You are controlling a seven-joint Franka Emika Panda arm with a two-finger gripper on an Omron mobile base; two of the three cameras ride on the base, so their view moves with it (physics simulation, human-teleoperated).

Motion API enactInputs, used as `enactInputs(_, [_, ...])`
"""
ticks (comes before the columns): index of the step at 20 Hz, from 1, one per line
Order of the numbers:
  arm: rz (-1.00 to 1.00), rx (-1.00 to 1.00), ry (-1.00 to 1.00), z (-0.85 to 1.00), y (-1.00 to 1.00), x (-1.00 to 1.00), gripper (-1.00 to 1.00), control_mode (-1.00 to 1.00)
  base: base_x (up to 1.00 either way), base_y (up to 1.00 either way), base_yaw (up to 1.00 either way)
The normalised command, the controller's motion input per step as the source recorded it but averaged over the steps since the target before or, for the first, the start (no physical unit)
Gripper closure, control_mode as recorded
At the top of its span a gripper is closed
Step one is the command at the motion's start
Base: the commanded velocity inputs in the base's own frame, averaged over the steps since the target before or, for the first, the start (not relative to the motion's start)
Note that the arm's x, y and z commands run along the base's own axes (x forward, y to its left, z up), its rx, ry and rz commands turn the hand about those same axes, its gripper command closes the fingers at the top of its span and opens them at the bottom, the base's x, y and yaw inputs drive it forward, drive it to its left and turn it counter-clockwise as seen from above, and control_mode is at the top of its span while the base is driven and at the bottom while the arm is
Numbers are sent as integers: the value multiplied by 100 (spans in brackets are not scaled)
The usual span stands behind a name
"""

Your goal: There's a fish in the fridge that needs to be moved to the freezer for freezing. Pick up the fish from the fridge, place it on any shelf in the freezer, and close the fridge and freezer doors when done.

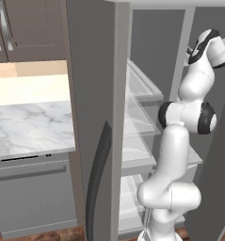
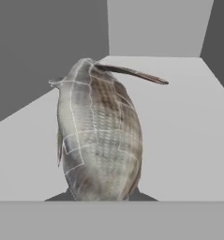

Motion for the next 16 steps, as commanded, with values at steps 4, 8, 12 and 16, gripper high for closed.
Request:
enactInputs(4, [0,0,0,0,-6,49,100,-100,0,0,0])
enactInputs(8, [1,0,-2,-40,17,35,-100,-100,0,0,0])
enactInputs(12, [0,0,-4,-58,69,24,-100,-100,0,0,0])
enactInputs(16, [0,0,-4,-84,23,-2,-100,-100,0,0,0])
